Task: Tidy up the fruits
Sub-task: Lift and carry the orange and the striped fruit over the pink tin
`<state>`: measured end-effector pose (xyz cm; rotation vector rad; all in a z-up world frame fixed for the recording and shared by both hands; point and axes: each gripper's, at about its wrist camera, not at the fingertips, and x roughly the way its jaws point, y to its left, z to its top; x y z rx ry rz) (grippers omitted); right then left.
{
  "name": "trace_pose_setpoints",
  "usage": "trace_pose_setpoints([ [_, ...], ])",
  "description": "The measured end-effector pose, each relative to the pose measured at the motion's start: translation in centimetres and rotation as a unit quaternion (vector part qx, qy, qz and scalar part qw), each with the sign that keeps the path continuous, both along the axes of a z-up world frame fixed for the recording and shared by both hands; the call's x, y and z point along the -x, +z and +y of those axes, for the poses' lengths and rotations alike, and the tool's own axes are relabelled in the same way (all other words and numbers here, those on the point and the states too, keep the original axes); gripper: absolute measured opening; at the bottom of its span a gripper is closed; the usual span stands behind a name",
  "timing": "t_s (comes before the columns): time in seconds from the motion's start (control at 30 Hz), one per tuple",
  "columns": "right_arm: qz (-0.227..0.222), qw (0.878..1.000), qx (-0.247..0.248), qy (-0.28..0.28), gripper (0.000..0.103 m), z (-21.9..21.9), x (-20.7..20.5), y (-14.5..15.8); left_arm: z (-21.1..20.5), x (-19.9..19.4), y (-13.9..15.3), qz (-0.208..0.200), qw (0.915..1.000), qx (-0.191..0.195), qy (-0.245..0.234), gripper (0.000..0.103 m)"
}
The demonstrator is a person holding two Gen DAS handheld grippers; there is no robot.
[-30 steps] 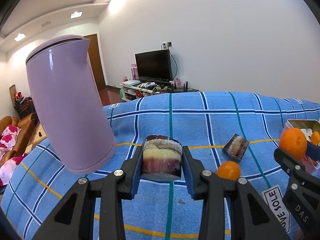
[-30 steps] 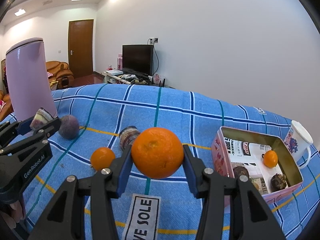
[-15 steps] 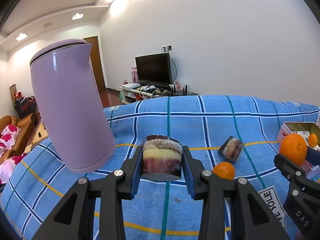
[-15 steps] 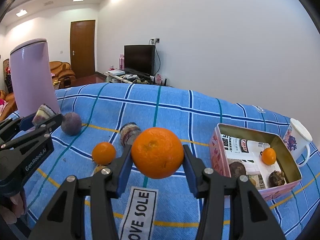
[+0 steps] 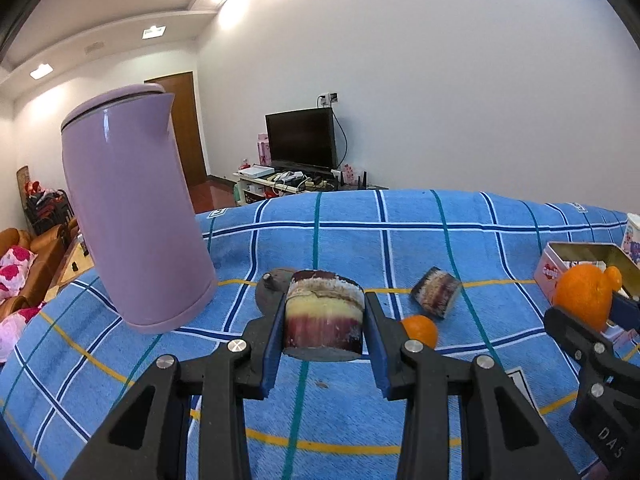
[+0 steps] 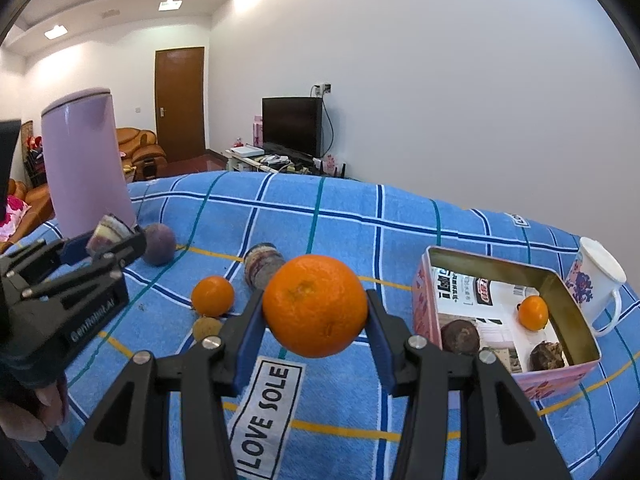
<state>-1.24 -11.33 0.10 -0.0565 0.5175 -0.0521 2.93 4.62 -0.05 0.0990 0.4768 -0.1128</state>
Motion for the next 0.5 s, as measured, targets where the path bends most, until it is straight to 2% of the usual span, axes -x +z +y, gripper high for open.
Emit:
trace_pose_setpoints([
  [0.27,-0.014,1.0,-0.013,0.001,0.051,-1.5,0.8,0.7,-1.4,1.1,0.1,-0.003,1.0,-0.004,0.003,0.039],
  [0.5,-0.029,0.999,-0.021,-0.004,0.051,-3.6,1.7,1.3,-2.7,2.4,0.2,0.008,0.9986,0.04,-0.033,0.039],
])
